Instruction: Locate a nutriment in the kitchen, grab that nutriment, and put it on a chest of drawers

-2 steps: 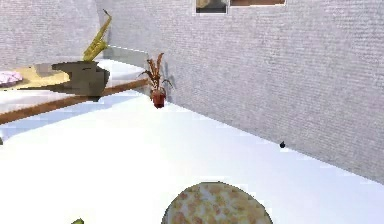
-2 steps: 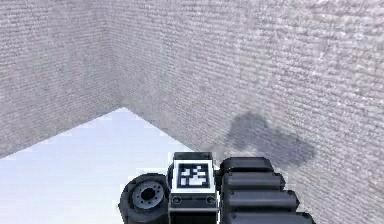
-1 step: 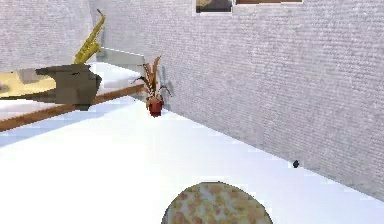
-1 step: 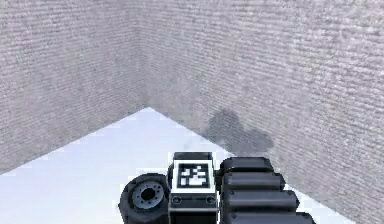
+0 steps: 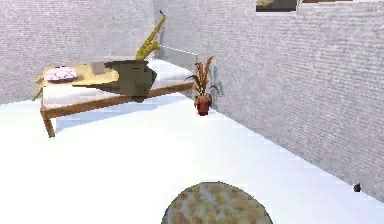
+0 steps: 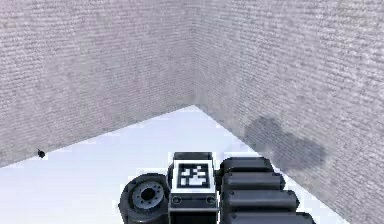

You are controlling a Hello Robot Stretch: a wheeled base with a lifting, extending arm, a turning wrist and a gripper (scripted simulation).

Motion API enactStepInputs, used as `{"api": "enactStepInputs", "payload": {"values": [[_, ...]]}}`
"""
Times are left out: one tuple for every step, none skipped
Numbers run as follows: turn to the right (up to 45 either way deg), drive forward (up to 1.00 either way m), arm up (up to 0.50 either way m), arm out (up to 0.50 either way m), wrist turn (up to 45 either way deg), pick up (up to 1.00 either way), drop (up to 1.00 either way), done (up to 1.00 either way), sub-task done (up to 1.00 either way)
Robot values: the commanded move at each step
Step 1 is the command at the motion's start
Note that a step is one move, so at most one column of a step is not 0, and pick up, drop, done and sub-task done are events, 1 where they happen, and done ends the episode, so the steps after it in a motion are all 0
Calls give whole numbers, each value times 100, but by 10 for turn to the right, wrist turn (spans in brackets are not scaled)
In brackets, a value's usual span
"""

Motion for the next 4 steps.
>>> {"api": "enactStepInputs", "payload": {"values": [[0, 100, 0, 0, 0, 0, 0, 0, 0], [-360, 0, 0, 0, 0, 0, 0, 0, 0], [0, 45, 0, 0, 0, 0, 0, 0, 0], [-450, 0, 0, 0, 0, 0, 0, 0, 0]]}}
